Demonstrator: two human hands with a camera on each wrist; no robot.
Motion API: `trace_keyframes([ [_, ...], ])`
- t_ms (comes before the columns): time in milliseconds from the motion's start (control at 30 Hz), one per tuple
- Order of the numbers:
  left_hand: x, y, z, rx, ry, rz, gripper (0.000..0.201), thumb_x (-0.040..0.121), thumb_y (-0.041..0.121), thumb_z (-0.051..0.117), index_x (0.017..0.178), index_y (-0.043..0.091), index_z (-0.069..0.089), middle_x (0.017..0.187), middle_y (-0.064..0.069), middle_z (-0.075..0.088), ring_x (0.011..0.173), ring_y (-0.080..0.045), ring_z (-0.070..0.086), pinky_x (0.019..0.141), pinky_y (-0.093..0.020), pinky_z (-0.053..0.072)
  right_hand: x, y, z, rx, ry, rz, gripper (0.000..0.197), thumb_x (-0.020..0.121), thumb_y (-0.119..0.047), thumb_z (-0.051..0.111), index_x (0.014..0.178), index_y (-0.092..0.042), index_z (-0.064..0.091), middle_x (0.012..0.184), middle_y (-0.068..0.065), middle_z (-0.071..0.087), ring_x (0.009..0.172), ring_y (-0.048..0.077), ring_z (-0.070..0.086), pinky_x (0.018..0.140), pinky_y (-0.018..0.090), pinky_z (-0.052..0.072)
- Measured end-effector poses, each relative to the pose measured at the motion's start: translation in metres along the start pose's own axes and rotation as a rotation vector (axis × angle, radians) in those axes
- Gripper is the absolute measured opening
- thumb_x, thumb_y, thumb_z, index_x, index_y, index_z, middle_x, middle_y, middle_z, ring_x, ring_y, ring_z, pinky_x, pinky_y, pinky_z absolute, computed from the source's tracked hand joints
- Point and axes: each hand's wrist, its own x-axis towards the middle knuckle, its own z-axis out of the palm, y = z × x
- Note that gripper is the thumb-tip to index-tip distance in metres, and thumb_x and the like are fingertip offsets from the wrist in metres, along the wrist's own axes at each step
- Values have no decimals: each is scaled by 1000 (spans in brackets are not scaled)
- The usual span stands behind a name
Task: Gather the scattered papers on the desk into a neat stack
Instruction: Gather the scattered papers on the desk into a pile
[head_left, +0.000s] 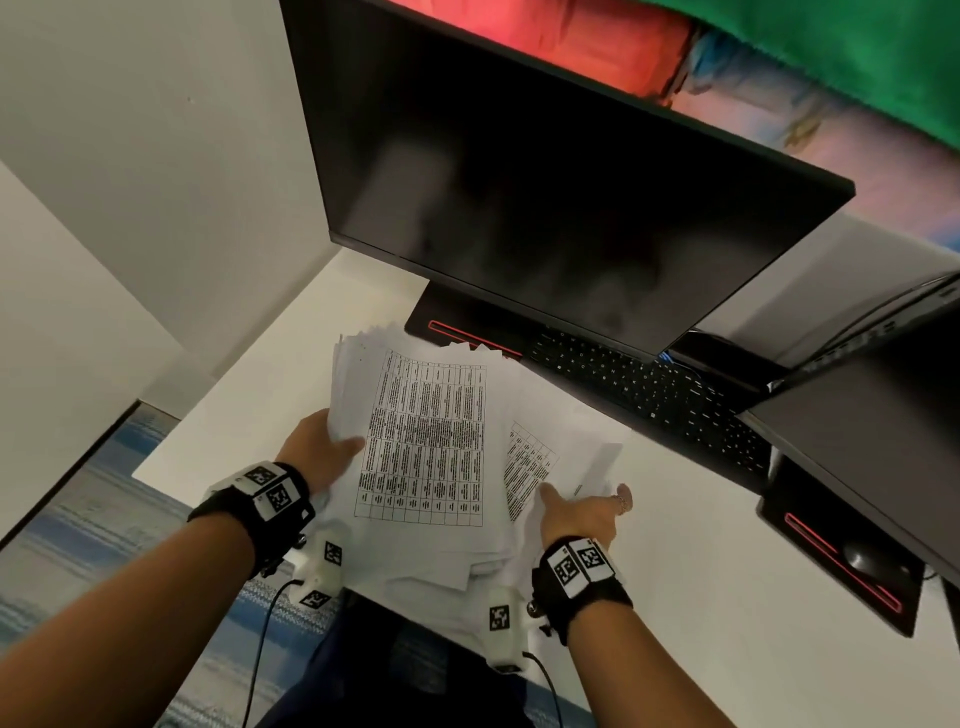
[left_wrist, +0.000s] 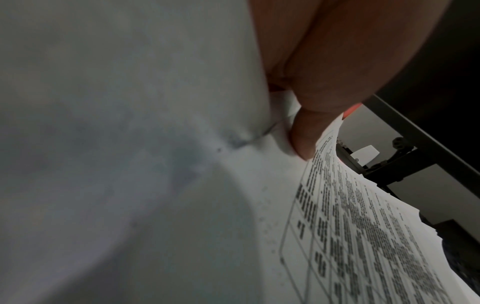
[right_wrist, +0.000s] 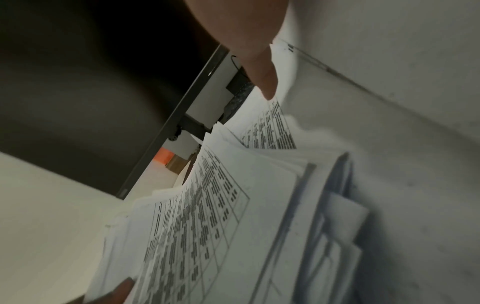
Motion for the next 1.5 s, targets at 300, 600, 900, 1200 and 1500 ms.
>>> trace_keyframes([
  [300,-3,1,-3,0,-4,-11,45,92,27,65,131,6,56,122,-15,66,111,-33,61,92,-40,46,24,3,-1,-133,-160,82,87,64,-38,88,131,1,48,131,18,59,114,34,61,97,41,50],
  [600,-4,2,-5,-16,-1,-6,42,92,22,65,129,3,56,119,-17,66,106,-32,62,86,-33,44,15,-4,3,-228,-251,-37,73,70,-29,85,127,4,54,125,19,63,106,33,66,82,32,54],
  [900,-8,6,0,-52,-50,18,40,92,20,65,128,5,55,113,-19,68,104,-40,65,88,-45,51,-24,-101,-141,-126,74,-721,36,74,-19,84,105,-6,72,95,6,72,89,23,69,79,31,55],
  [1200,-11,20,7,-113,-74,21,41,100,37,47,122,4,61,102,-7,66,89,-25,61,79,-31,44,-35,-139,-125,-16,-375,-737,35,71,-4,84,100,-15,67,100,-2,69,86,8,65,74,19,53],
  [1500,-3,19,18,-72,-47,-20,49,91,43,62,120,3,57,100,-10,67,80,-24,62,65,-29,45,5,-22,12,-406,-363,-460,53,92,-30,57,139,-11,41,140,4,42,130,27,42,106,36,34],
])
